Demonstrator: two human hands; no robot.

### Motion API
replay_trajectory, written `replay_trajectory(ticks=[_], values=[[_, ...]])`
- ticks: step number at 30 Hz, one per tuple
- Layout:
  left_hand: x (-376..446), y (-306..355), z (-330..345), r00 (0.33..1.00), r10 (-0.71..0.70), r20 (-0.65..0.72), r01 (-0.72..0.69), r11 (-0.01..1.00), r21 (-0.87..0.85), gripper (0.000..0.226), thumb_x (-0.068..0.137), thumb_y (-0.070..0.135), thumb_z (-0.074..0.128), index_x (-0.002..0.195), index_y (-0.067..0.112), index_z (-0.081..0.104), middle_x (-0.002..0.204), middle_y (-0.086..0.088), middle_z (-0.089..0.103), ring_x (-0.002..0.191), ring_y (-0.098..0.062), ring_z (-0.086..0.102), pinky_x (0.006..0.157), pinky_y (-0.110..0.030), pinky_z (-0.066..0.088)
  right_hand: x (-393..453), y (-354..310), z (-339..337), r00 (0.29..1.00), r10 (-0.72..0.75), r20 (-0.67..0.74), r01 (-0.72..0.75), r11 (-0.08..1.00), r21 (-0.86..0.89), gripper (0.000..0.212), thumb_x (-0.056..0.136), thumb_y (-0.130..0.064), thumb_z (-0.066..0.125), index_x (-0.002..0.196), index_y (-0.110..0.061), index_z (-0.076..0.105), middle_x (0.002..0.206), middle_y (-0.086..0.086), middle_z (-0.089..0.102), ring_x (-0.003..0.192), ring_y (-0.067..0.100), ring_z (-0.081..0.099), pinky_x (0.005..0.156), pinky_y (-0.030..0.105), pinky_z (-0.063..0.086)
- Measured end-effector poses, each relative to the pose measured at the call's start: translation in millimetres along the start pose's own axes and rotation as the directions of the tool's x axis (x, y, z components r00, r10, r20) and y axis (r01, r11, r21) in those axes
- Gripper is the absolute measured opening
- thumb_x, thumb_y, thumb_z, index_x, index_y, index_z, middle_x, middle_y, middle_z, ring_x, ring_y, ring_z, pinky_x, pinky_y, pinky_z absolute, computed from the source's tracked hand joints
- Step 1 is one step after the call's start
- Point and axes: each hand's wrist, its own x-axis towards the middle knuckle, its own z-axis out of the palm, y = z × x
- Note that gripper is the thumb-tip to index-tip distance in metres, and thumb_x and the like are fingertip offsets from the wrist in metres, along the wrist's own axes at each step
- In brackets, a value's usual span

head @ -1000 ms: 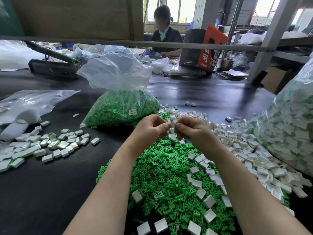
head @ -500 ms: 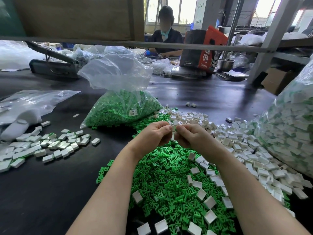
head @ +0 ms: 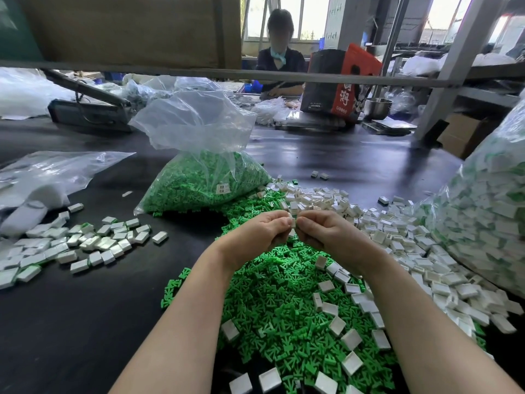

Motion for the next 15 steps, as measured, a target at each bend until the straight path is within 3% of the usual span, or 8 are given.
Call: replay_trajectory(ticks=[4, 7, 11, 13, 15], values=[[-1.7, 1.4, -0.1, 0.999, -0.016, 0.051, 0.018, 0.999, -0.034, 0.014, 0.104, 0.011, 0.038, 0.099, 0.005, 0.051, 0.061, 0.013, 0.042, 0.048, 0.004, 0.04, 0.05, -0.006, 0.034, -1.8, -2.2, -1.7, 0.999, 0.015, 0.048, -0.012, 0.999, -0.047, 0.03, 0.102, -0.011, 0.046, 0.074, -0.013, 0.055, 0.058, -0.014, 0.048, 0.056, 0.002, 0.039, 0.054, 0.014, 0.033], [-2.6, 1.5, -1.2, 0.997, -0.024, 0.076, 0.027, 0.999, -0.033, 0.013, 0.104, 0.012, 0.039, 0.108, 0.008, 0.051, 0.058, 0.017, 0.042, 0.049, 0.004, 0.039, 0.049, -0.007, 0.033, -4.1, -5.7, -2.9, 0.997, 0.026, 0.077, -0.02, 0.997, -0.077, 0.031, 0.102, -0.009, 0.046, 0.072, -0.013, 0.054, 0.057, -0.015, 0.047, 0.054, -0.001, 0.04, 0.053, 0.012, 0.035], [-2.0, 0.2, -0.9, 0.997, -0.026, 0.072, 0.026, 1.0, -0.012, 0.012, 0.103, 0.015, 0.041, 0.103, 0.009, 0.052, 0.063, 0.011, 0.041, 0.051, 0.002, 0.036, 0.05, -0.009, 0.032, -4.4, -6.3, -3.7, 0.997, 0.016, 0.081, -0.012, 0.999, -0.049, 0.024, 0.102, -0.01, 0.047, 0.08, -0.004, 0.056, 0.059, -0.014, 0.047, 0.057, -0.001, 0.042, 0.057, 0.015, 0.036], [-1.1, 0.5, 0.4, 0.999, -0.011, 0.041, 0.013, 0.999, -0.044, 0.018, 0.103, 0.016, 0.042, 0.089, 0.012, 0.053, 0.064, 0.011, 0.044, 0.052, 0.003, 0.038, 0.05, -0.009, 0.033, -3.6, -3.1, -3.2, 0.999, 0.01, 0.052, -0.009, 1.0, -0.011, 0.024, 0.102, -0.013, 0.047, 0.089, 0.005, 0.057, 0.062, -0.012, 0.048, 0.061, 0.004, 0.041, 0.06, 0.02, 0.034], [-0.5, 1.1, 1.7, 1.0, 0.011, 0.008, -0.01, 0.994, -0.109, 0.027, 0.103, 0.014, 0.041, 0.08, 0.019, 0.055, 0.061, 0.014, 0.047, 0.052, 0.003, 0.04, 0.05, -0.008, 0.035, -2.5, -1.2, -1.5, 1.0, -0.009, 0.016, 0.008, 0.999, 0.033, 0.029, 0.101, -0.017, 0.048, 0.094, 0.01, 0.055, 0.062, -0.012, 0.049, 0.059, 0.004, 0.038, 0.056, 0.017, 0.033]])
